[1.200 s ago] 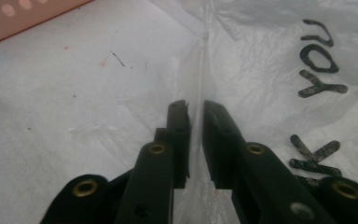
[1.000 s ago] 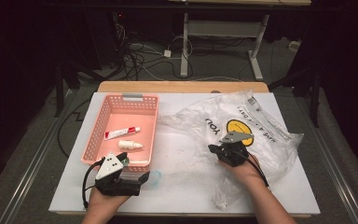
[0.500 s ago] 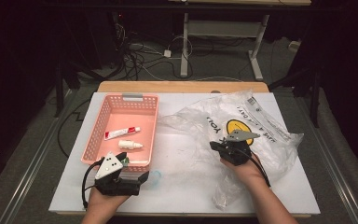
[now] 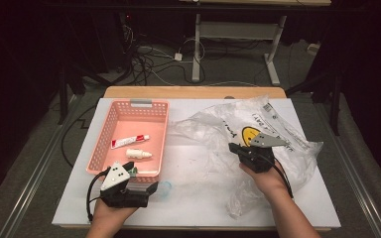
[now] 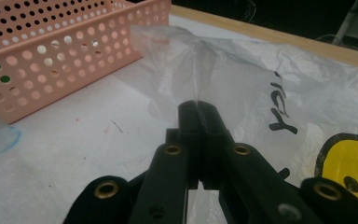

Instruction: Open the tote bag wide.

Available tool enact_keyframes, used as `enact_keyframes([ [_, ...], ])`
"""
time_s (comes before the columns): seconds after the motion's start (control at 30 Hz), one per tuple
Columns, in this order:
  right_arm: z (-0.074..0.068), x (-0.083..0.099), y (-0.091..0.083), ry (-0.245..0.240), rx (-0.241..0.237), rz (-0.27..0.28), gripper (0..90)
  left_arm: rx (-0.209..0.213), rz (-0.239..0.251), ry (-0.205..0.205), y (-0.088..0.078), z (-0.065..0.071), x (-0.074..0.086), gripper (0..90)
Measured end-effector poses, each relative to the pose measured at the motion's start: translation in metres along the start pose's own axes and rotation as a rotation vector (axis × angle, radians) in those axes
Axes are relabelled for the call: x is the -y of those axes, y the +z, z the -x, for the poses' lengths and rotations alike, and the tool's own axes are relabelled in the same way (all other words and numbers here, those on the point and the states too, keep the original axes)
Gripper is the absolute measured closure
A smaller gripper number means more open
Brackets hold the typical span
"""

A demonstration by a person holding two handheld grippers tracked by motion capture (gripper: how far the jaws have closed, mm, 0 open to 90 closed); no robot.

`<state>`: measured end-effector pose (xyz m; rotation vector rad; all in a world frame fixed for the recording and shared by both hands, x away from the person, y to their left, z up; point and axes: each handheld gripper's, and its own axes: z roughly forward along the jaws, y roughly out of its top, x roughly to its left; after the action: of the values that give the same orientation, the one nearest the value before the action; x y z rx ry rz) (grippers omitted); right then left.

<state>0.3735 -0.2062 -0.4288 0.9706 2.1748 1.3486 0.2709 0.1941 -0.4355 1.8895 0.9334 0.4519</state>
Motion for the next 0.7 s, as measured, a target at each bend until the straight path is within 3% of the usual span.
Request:
enact_keyframes([
  [0.37, 0.005, -0.018, -0.021, -0.007, 0.040, 0.097, 90.0, -0.003, 0.002, -0.004, -0.001, -0.003, 0.001, 0.0],
  [0.7, 0.008, -0.030, -0.032, -0.020, 0.047, 0.158, 90.0, 0.007, 0.000, -0.011, 0.004, -0.006, 0.001, 0.0],
])
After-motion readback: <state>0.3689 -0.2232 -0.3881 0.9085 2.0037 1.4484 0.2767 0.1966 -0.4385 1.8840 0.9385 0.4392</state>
